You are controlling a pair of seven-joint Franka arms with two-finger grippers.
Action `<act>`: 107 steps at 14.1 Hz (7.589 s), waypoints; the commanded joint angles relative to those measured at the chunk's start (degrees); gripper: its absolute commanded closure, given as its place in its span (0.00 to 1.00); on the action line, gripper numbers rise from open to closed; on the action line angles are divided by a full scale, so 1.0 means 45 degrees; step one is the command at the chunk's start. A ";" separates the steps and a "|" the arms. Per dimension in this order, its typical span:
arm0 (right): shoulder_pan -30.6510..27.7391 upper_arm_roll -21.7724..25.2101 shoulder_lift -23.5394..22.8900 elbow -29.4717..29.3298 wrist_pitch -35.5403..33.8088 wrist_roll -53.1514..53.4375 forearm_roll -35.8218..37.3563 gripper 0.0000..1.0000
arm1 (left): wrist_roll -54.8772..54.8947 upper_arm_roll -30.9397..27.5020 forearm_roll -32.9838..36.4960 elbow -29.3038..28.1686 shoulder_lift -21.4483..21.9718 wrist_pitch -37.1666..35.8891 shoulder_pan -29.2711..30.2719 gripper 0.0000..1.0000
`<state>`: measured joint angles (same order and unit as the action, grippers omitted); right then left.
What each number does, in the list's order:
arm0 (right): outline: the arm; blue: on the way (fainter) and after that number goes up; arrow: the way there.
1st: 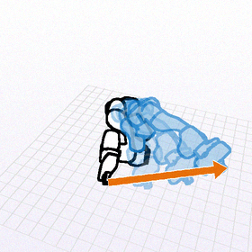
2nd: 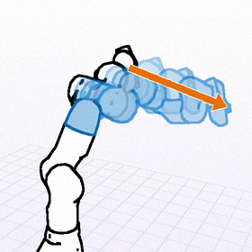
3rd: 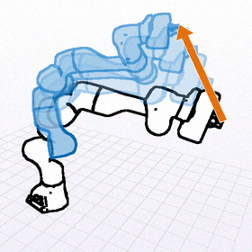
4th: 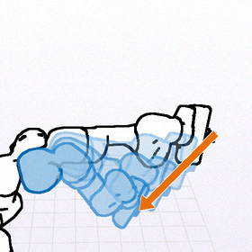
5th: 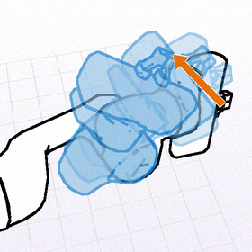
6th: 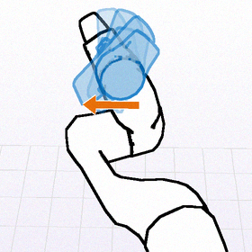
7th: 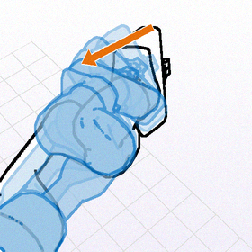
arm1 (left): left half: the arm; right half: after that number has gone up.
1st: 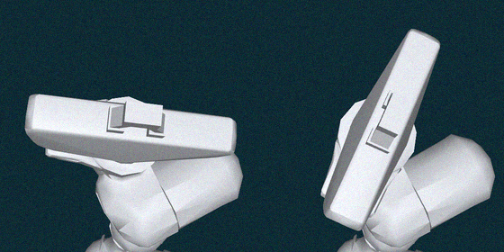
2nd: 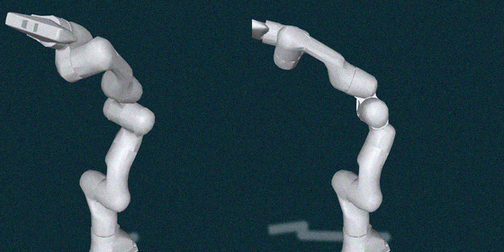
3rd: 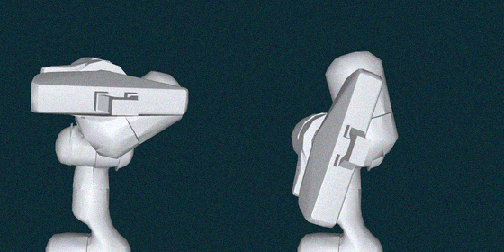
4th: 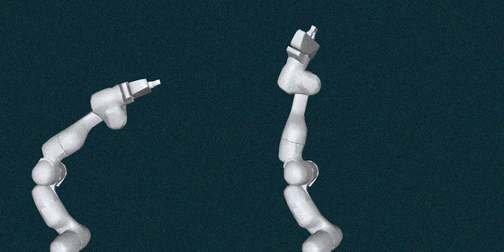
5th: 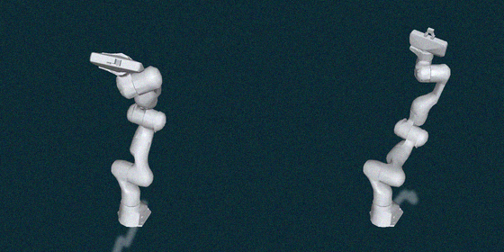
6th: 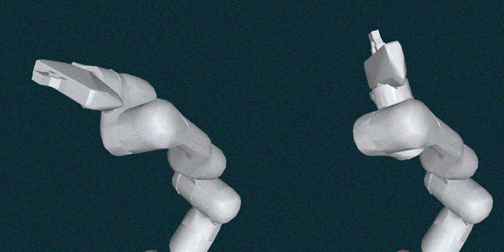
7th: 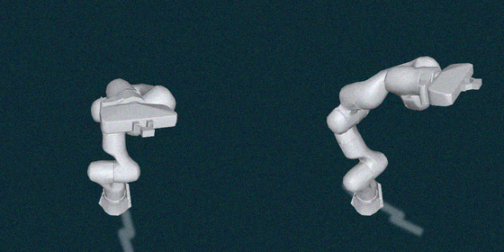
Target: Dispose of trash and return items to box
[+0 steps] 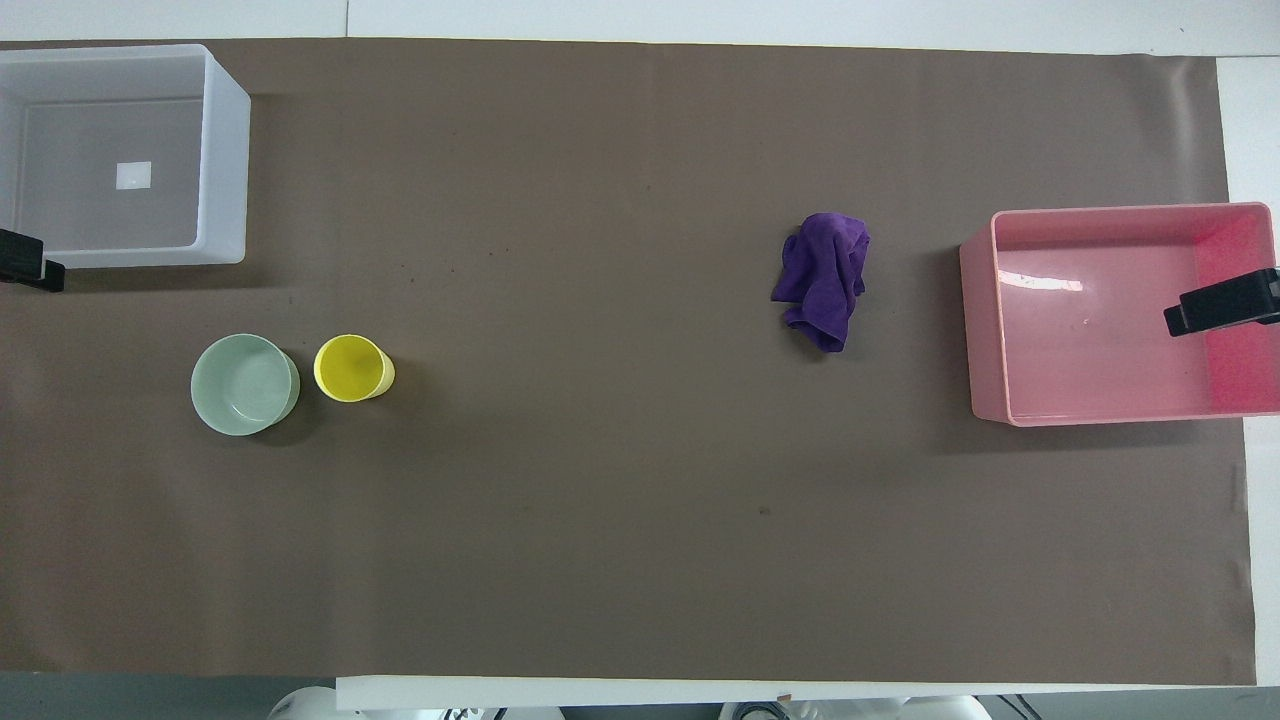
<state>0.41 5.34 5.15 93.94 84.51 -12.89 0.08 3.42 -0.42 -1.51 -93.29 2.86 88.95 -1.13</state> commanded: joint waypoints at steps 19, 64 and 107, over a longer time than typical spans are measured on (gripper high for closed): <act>0.3267 -0.0094 -0.4170 0.2461 0.8051 0.2319 -0.0956 0.00 | -0.2381 0.0053 0.0239 -0.8130 0.1747 0.7336 -0.0199 0.00; -0.2534 -0.0035 -0.2552 0.6275 0.9210 -0.2174 -0.0760 0.40 | -0.2616 -0.0200 -0.1636 0.0907 -0.7590 0.9335 0.2379 1.00; -0.0092 -0.0231 -0.0774 -0.1227 -0.1416 0.0326 -0.0213 0.00 | -0.4471 -0.0220 -0.0093 -0.4384 -0.0651 0.5696 -0.2059 1.00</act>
<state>0.40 4.34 2.00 89.13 78.30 -12.54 0.16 -15.92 -0.64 -2.66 -126.71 4.54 124.55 -12.87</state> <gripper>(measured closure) 0.000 0.974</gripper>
